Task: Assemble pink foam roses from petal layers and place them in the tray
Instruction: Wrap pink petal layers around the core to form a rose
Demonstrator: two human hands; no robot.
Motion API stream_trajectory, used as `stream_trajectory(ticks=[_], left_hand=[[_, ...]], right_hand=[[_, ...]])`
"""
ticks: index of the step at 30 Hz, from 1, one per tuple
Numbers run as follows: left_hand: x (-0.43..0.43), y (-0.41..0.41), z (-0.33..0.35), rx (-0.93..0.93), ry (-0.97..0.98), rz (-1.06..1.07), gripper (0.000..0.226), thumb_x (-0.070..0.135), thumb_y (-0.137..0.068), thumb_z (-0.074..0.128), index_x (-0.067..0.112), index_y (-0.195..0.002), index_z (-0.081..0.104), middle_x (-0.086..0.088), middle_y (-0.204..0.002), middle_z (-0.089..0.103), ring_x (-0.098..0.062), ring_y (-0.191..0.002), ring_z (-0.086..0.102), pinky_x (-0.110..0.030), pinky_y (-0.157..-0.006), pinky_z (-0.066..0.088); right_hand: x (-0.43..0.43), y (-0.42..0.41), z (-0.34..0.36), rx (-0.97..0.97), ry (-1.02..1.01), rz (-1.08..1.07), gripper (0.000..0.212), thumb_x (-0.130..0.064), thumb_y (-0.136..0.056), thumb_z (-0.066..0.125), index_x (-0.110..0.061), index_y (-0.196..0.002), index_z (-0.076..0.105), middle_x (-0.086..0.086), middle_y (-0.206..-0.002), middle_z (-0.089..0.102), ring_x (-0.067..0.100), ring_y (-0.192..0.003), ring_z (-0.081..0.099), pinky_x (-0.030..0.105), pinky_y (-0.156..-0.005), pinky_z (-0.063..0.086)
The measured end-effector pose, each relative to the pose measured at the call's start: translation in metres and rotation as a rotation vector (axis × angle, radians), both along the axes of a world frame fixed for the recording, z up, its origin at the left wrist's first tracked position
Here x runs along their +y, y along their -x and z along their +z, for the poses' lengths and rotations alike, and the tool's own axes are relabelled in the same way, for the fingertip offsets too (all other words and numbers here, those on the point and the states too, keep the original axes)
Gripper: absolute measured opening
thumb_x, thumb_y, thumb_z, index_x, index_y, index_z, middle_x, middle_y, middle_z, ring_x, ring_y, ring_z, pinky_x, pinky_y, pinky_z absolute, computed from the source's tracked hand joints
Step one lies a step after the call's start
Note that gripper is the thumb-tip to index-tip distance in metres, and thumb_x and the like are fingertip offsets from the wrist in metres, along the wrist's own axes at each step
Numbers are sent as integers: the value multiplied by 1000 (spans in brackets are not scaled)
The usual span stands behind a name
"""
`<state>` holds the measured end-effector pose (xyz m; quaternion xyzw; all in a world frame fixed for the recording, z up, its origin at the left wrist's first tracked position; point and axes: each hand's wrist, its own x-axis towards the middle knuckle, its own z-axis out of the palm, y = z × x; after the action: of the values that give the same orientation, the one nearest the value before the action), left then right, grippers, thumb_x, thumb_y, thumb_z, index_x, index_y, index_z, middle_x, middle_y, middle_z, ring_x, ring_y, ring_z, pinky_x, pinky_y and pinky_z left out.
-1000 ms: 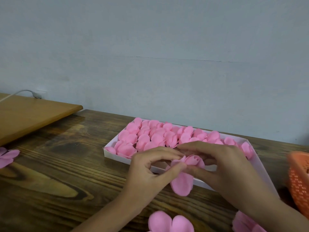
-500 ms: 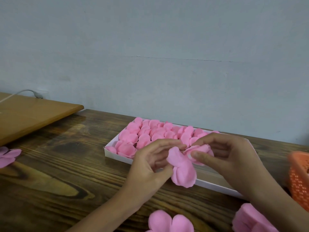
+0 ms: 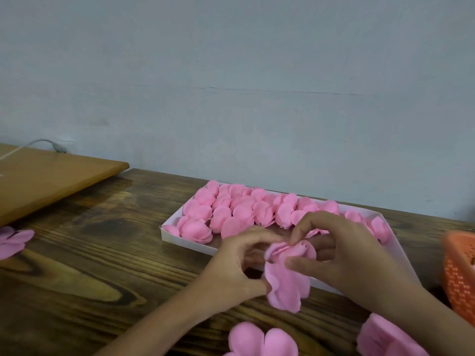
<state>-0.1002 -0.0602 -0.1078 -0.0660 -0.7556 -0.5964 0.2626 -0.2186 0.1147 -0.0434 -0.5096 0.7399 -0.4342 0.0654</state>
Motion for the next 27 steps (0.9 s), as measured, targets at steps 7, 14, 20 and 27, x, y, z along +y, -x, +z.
stream_trajectory(ticks=[7, 14, 20, 27], left_hand=[[4, -1, -3, -107, 85, 62, 44, 9, -76, 90, 26, -112, 74, 0, -106, 76, -15, -100, 72, -35, -83, 59], [-1, -3, 2, -175, -150, 82, 45, 11, -81, 89, 23, -122, 74, -2, -116, 78, -20, -111, 72, -34, -90, 57], [0, -1, 2, -153, -356, 19, 37, -4, -80, 71, 18, -109, 76, -14, -108, 77, -27, -97, 73, -29, -74, 57], [-2, 1, -1, -138, -412, -73, 42, 1, -68, 70, 9, -109, 74, -7, -101, 75, -22, -105, 71, -34, -87, 58]], right_hand=[[-2, -7, -9, 87, -65, -34, 35, -38, -67, 89, -43, -89, 62, -18, -89, 71, 5, -69, 72, 36, -66, 61], [-6, -1, -11, -283, 133, -7, 25, -53, -78, 74, -37, -97, 69, 0, -92, 75, 22, -80, 77, 50, -78, 64], [-2, 7, -12, -373, -201, 60, 49, -39, -69, 88, -20, -111, 69, 2, -95, 79, 21, -89, 77, 42, -83, 63], [-3, 10, -15, -324, -140, 42, 34, -7, -70, 92, -31, -89, 76, 4, -83, 78, 26, -78, 75, 28, -73, 63]])
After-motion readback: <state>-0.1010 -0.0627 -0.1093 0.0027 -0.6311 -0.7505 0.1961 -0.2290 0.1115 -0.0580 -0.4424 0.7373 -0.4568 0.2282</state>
